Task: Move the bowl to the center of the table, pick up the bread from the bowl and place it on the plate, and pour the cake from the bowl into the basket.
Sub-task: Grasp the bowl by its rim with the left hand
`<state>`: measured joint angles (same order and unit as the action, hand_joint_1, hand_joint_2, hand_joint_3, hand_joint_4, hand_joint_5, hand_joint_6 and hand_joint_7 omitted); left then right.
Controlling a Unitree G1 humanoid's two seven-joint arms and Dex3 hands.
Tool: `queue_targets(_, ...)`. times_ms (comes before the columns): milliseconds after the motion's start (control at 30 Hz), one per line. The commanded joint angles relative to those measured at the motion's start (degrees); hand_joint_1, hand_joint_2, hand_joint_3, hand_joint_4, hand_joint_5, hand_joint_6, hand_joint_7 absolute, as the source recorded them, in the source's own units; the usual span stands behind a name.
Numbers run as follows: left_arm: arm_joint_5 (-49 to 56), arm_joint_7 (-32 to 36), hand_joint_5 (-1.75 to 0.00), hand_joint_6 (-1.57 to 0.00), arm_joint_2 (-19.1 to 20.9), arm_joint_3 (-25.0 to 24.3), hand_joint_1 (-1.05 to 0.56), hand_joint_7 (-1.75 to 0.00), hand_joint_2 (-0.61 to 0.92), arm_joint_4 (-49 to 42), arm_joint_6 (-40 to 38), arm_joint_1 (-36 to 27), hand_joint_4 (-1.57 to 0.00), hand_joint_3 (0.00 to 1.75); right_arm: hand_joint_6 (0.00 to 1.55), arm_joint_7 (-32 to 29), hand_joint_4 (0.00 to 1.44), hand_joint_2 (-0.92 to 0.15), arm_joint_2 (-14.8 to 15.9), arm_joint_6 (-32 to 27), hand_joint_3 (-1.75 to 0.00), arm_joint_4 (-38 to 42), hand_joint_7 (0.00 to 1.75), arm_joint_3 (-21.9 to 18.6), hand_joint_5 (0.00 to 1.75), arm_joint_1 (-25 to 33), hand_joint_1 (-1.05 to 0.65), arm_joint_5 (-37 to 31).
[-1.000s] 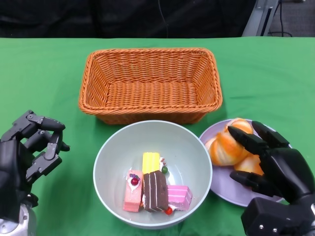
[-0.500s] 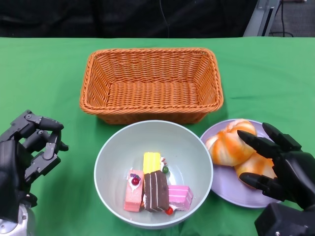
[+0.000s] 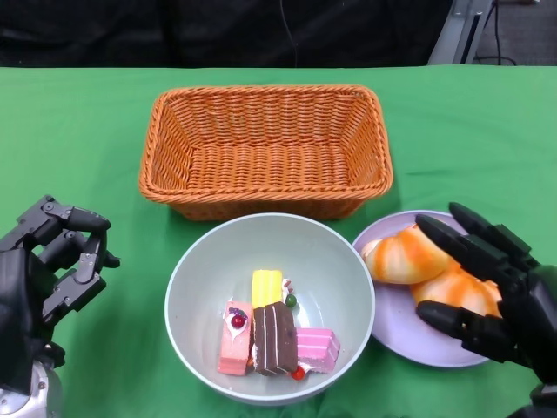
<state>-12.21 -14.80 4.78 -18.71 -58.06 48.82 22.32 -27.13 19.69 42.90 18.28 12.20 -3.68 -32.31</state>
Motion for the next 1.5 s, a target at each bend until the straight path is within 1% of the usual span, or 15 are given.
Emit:
queue_targets(33, -0.59, -0.61, -1.57, -0.78, 1.30, -0.13, -0.05, -1.26, 0.72, -0.51, -0.16, 0.72, -0.76, 0.80, 0.55, 1.48, 0.44, -0.86, -0.23, 1.54, -0.07, -2.11, 0.02, -0.82, 0.10, 0.98, -0.52, 1.26)
queue_targets(167, -0.36, -0.13, -1.57, -0.78, 1.18, -0.02, -0.06, -1.26, 0.73, -0.34, 0.12, 0.54, -0.76, 0.77, 0.62, 1.78, 0.55, -0.86, -2.33, 5.22, -0.05, -0.57, 0.04, -1.08, 0.13, 0.96, -0.46, 4.10)
queue_targets(267, -0.71, -0.60, -1.57, -0.78, 1.17, -0.08, -0.05, -1.26, 0.74, -0.21, -0.08, 0.44, -0.76, 0.76, 0.83, 10.05, 0.82, -0.86, -6.56, 8.09, -0.05, 0.72, 0.12, 0.88, 0.25, 1.04, -0.18, 22.34)
queue_targets(333, -0.41, -0.43, -1.57, -0.77, 1.30, 0.05, -0.05, -1.27, 0.74, -0.35, 0.11, 0.39, -0.76, 0.76, 0.93, 16.89, 0.92, -0.90, -8.63, 5.00, -0.08, -1.97, 0.14, 2.01, 0.42, 1.95, -0.14, 33.68)
queue_targets(433, 0.35, 0.08, -1.57, -0.77, 1.51, 0.41, -0.06, -1.27, 0.73, -0.56, 0.67, 0.26, -0.76, 0.76, 0.99, 22.92, 0.77, -0.88, -10.45, 0.66, -0.21, -5.03, 0.16, 1.68, 0.92, 2.54, -0.10, 41.34)
queue_targets(467, 0.42, 0.12, -1.57, -0.77, 1.47, 0.45, -0.06, -1.27, 0.73, -0.55, 0.83, 0.19, -0.76, 0.76, 1.00, 24.94, 0.74, -0.87, -11.04, -0.59, -0.25, -5.55, 0.18, 1.24, 1.00, 2.43, -0.10, 43.66)
queue_targets(533, 0.21, -0.11, -1.57, -0.78, 1.34, 0.40, -0.06, -1.27, 0.73, -0.41, 0.83, 0.09, -0.76, 0.77, 1.00, 28.38, 0.75, -0.67, -12.00, -2.46, -0.65, -6.25, 0.30, 0.05, 1.10, 2.33, -0.07, 46.68)
queue_targets(600, 0.12, -0.50, -1.56, -0.78, 1.34, 0.40, -0.06, -1.26, 0.73, -0.18, 0.92, -0.08, -0.77, 0.78, 0.97, 31.89, 0.77, -0.60, -12.34, -4.64, -0.85, -6.99, 0.46, -1.34, 1.15, 2.35, -0.05, 49.39)
queue_targets(833, 0.64, -3.49, -1.53, -0.79, 1.98, 1.64, -0.08, -1.21, 0.73, 2.57, 2.18, -1.43, -0.75, 0.77, 0.79, 40.51, 0.75, -0.75, -14.80, -11.95, -0.78, -9.42, 1.02, -6.64, 1.45, 3.66, -0.02, 58.04)
queue_targets(933, 2.02, -5.19, -1.41, -0.85, 3.08, 3.01, -0.07, -1.00, 0.80, 4.05, 5.39, -2.36, -0.80, 0.68, 0.75, 42.79, 0.75, -0.73, -15.44, -16.17, -0.78, -11.04, 1.10, -8.56, 1.53, 4.55, -0.07, 60.75)
queue_targets(1100, 2.97, -8.31, -1.02, -0.94, 5.25, 5.82, -0.19, -0.44, 0.84, 8.49, 11.48, -4.54, -0.82, 0.36, 0.74, 45.12, 0.76, -0.75, -16.68, -22.43, -0.77, -13.71, 1.14, -11.37, 1.56, 5.38, -0.07, 64.02)
queue_targets(1200, 3.15, -12.19, -0.48, -0.80, 8.59, 8.68, -0.31, -0.07, 0.90, 15.23, 12.85, -7.92, -0.71, 0.12, 0.77, 46.10, 0.77, -0.81, -17.79, -24.42, -0.62, -13.51, 1.08, -13.09, 1.56, 5.05, -0.09, 64.76)
queue_targets(1267, 6.23, -13.08, -0.19, -0.63, 11.97, 9.88, -0.37, -0.02, 0.92, 19.35, 15.80, -10.00, -0.58, 0.04, 0.78, 46.10, 0.77, -0.83, -18.43, -25.93, -0.57, -13.92, 1.06, -13.86, 1.55, 5.06, -0.09, 64.68)
queue_targets(1333, 12.75, -11.76, -0.09, -0.53, 15.30, 9.10, -0.45, 0.00, 0.92, 23.51, 18.87, -11.89, -0.49, 0.03, 0.79, 45.99, 0.77, -0.85, -19.11, -26.81, -0.51, -14.06, 1.02, -14.57, 1.54, 4.97, -0.10, 64.12)
queue_targets(1500, 19.41, -9.21, -0.03, -0.46, 19.58, 8.72, -0.54, 0.00, 0.87, 27.72, 25.60, -13.63, -0.44, 0.01, 0.82, 45.64, 0.78, -0.86, -20.98, -27.50, -0.47, -13.70, 0.99, -15.97, 1.53, 4.49, -0.09, 62.95)
